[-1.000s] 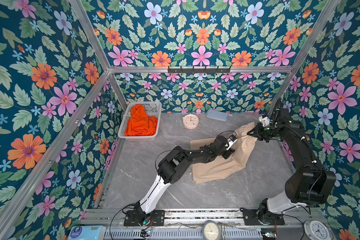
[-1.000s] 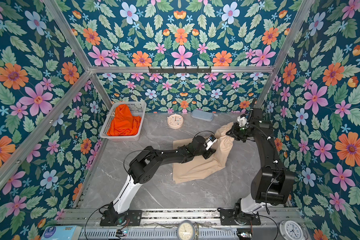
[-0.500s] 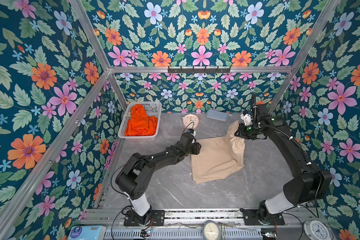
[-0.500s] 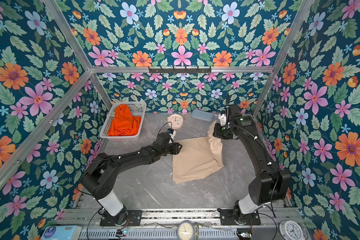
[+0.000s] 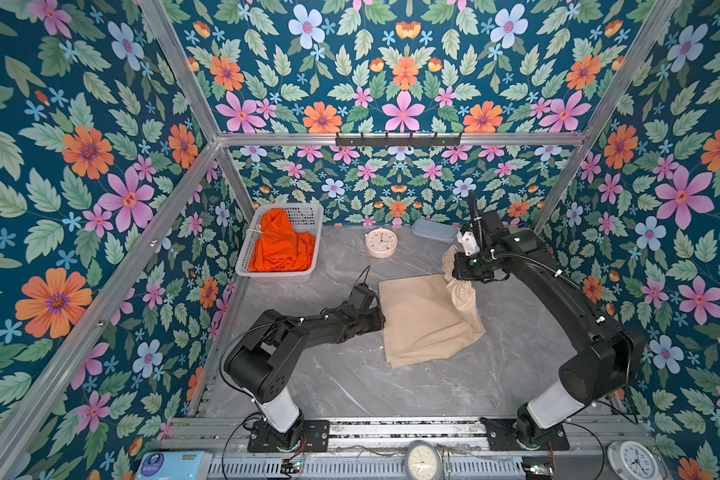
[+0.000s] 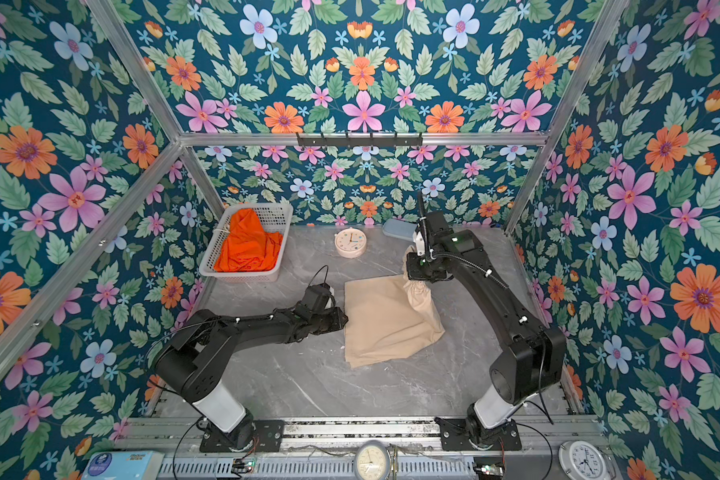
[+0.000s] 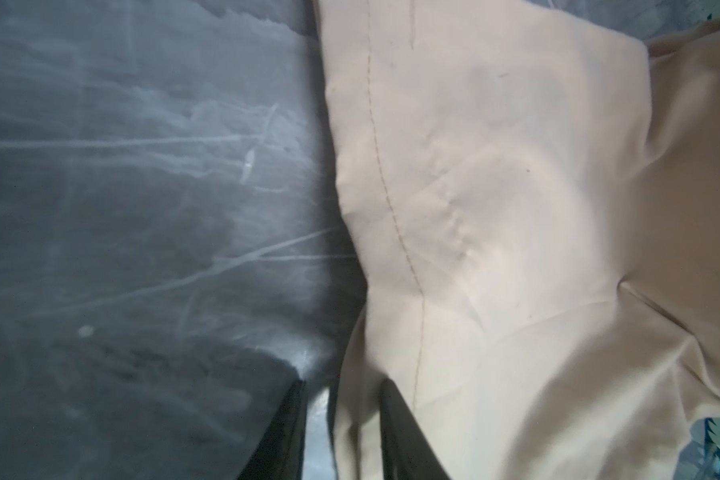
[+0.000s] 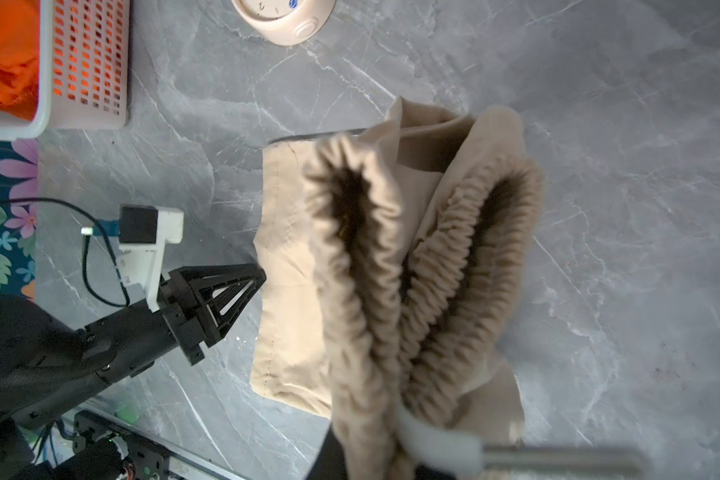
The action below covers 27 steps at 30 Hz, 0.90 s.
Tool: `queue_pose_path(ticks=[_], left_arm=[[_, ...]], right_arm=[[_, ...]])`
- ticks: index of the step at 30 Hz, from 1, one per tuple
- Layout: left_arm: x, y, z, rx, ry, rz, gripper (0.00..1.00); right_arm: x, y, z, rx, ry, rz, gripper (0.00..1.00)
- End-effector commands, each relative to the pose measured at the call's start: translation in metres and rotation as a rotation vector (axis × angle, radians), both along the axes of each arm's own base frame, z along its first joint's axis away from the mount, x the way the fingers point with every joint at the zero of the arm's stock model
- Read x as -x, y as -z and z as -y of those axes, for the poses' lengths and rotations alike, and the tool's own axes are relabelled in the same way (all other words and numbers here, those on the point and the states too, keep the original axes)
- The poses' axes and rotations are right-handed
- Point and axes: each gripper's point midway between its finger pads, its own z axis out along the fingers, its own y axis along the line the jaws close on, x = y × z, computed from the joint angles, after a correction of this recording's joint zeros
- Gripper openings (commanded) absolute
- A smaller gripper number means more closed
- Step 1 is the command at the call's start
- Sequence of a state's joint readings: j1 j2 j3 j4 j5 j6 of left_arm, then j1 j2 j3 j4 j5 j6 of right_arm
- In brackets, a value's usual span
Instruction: Fold and stack the shorts
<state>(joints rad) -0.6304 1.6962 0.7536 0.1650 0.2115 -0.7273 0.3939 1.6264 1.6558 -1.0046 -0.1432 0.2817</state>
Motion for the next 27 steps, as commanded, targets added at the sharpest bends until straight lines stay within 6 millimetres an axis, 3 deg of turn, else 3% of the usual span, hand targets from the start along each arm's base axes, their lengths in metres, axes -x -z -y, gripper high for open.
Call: queue_pose_path(ticks=[1, 6, 14, 24, 27], left_arm=[[0.004, 0.012, 0.0, 0.001, -0.007, -0.036, 0.25], [0.007, 0.023, -0.001, 0.003, -0.014, -0.056, 0.22], [0.005, 0.021, -0.002, 0.003, -0.021, -0.045, 0.22], [0.001, 0.019, 0.001, 0.009, -0.021, -0.033, 0.22], [0.0, 0.02, 0.002, 0.009, -0.022, -0.036, 0.23]], right_arm=[[0.004, 0.004, -0.013, 0.06, -0.033, 0.009, 0.14], [0.006, 0.038, -0.052, 0.135, -0.101, -0.043, 0.14], [0.012, 0.085, -0.114, 0.132, -0.158, -0.119, 0.14], [0.031, 0.128, -0.139, 0.133, -0.128, -0.249, 0.16], [0.038, 0.136, -0.144, 0.092, -0.118, -0.287, 0.24]])
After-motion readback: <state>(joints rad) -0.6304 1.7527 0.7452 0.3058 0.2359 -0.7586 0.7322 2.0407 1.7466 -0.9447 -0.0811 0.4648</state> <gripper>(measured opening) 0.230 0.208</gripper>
